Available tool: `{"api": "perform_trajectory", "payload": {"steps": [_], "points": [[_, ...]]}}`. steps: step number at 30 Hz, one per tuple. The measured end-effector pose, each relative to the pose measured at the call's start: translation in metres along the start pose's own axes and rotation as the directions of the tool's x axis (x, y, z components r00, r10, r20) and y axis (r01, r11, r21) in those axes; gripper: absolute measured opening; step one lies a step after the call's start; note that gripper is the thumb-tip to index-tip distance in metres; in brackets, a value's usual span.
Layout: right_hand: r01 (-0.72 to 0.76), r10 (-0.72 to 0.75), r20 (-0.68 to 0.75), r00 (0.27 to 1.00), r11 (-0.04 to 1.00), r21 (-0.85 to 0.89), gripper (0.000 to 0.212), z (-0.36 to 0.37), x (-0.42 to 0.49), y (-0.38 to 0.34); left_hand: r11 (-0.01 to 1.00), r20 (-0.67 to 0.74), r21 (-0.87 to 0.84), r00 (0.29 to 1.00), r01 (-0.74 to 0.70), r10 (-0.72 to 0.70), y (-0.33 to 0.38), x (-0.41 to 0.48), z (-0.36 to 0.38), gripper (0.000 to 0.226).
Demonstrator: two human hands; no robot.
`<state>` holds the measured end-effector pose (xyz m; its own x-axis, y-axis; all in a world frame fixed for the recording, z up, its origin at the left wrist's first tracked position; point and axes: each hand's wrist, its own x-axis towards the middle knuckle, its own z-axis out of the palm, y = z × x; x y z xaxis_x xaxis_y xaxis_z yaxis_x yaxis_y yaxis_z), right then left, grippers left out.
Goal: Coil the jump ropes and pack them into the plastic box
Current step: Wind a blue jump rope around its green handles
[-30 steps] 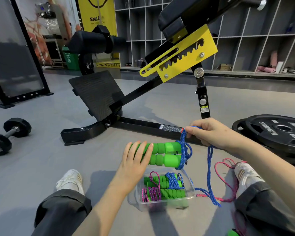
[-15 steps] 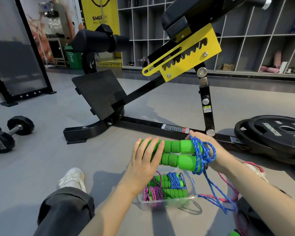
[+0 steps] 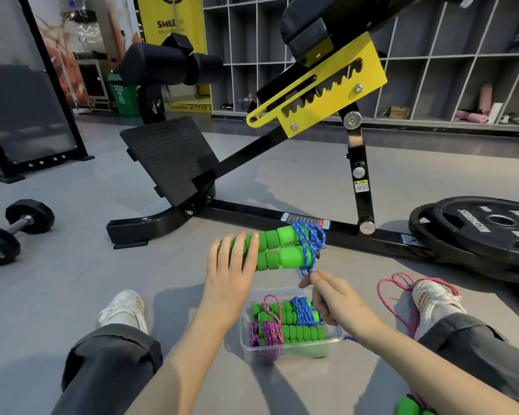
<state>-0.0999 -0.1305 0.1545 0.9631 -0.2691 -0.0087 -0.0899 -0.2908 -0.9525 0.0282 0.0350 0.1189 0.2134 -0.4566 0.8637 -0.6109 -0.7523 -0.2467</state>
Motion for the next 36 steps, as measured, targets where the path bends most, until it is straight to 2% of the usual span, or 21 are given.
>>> {"api": "perform_trajectory", "payload": {"steps": [4,7,9,13,17,20,22,25,31,36], "points": [[0.007,0.035,0.155,0.987,0.965,-0.262,0.022,-0.006,-0.004,-0.013,1.0,0.016,0.029,1.0,-0.008,0.007,-0.004,-0.005,0.009,0.043],[0.087,0.072,0.303,0.95,0.874,-0.479,0.031,-0.014,-0.008,-0.021,0.999,0.036,0.04,0.999,-0.033,0.032,-0.009,-0.01,0.013,0.046],[0.131,0.118,0.384,0.916,0.817,-0.562,0.028,-0.02,-0.013,-0.026,0.997,0.032,0.038,0.997,-0.066,0.065,-0.01,-0.012,0.015,0.045],[0.284,0.061,0.508,0.859,0.769,-0.573,0.027,-0.035,-0.025,-0.044,0.987,-0.035,0.026,0.986,-0.16,0.161,-0.006,-0.006,0.012,0.046],[0.294,0.038,0.554,0.832,0.817,-0.496,0.027,-0.059,-0.027,-0.058,0.981,-0.098,-0.004,0.976,-0.194,0.192,-0.001,0.001,0.005,0.04],[0.281,-0.036,0.487,0.873,0.852,-0.441,0.033,-0.071,-0.025,-0.066,0.98,-0.111,0.008,0.974,-0.196,0.196,0.003,0.003,0.002,0.039],[0.32,-0.155,0.388,0.909,0.855,-0.408,0.025,-0.075,-0.023,-0.069,0.978,-0.12,0.012,0.971,-0.207,0.207,0.006,0.005,0.001,0.038],[0.401,-0.311,0.283,0.907,0.842,-0.36,0.027,-0.078,-0.018,-0.067,0.97,-0.148,-0.017,0.96,-0.241,0.236,0.012,0.008,-0.003,0.035],[0.397,-0.385,0.097,0.918,0.875,-0.277,0.036,-0.077,-0.009,-0.055,0.95,-0.178,-0.083,0.942,-0.302,0.284,0.021,0.011,-0.015,0.038],[0.442,-0.465,-0.096,0.88,0.876,-0.19,0.04,-0.083,-0.005,-0.048,0.935,-0.229,-0.136,0.929,-0.327,0.292,0.031,0.012,-0.018,0.038]]}}
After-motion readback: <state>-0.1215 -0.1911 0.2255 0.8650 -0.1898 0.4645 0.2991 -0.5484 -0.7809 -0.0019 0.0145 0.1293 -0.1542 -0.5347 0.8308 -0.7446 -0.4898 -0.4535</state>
